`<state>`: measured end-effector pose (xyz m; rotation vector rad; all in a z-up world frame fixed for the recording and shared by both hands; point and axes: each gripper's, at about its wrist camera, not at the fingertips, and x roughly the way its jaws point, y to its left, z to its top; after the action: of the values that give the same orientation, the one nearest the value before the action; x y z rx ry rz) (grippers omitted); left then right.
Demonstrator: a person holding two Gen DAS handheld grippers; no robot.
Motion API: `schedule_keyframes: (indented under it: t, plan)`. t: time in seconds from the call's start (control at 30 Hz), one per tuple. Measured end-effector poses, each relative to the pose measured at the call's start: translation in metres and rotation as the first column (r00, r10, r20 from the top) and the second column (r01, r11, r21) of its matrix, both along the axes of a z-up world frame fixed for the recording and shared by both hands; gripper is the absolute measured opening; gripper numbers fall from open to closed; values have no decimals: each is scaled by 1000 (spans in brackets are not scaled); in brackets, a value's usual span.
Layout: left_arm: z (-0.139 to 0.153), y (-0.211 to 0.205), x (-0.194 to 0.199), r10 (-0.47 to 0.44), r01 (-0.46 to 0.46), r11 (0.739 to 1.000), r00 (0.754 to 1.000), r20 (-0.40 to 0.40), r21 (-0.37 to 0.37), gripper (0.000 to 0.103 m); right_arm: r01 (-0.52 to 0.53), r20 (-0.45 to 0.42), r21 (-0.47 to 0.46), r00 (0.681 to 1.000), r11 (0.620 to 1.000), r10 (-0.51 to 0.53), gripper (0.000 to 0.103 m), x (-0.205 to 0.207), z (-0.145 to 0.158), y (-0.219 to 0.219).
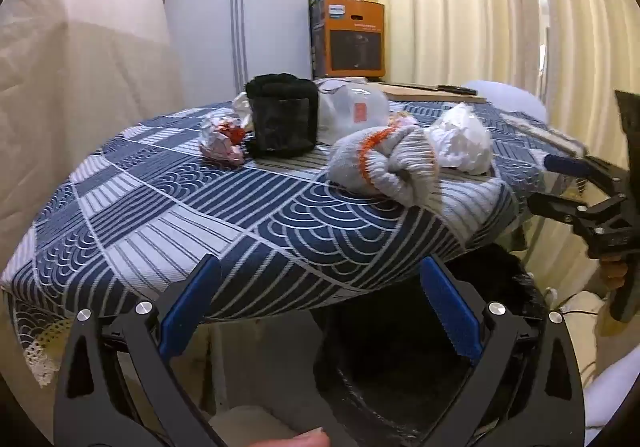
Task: Collect trash
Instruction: 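Move both tools toward the glove bundle and tissue on the table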
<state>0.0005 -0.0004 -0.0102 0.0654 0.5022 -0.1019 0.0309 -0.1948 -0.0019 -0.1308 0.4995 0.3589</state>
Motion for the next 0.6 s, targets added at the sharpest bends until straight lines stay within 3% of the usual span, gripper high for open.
schedule_keyframes:
  t: [0.6]
  plan:
    - [11, -4, -8, -36, 35, 999, 999, 17, 19, 97, 12, -9, -4, 1000, 1000, -12, 96, 4, -1, -9]
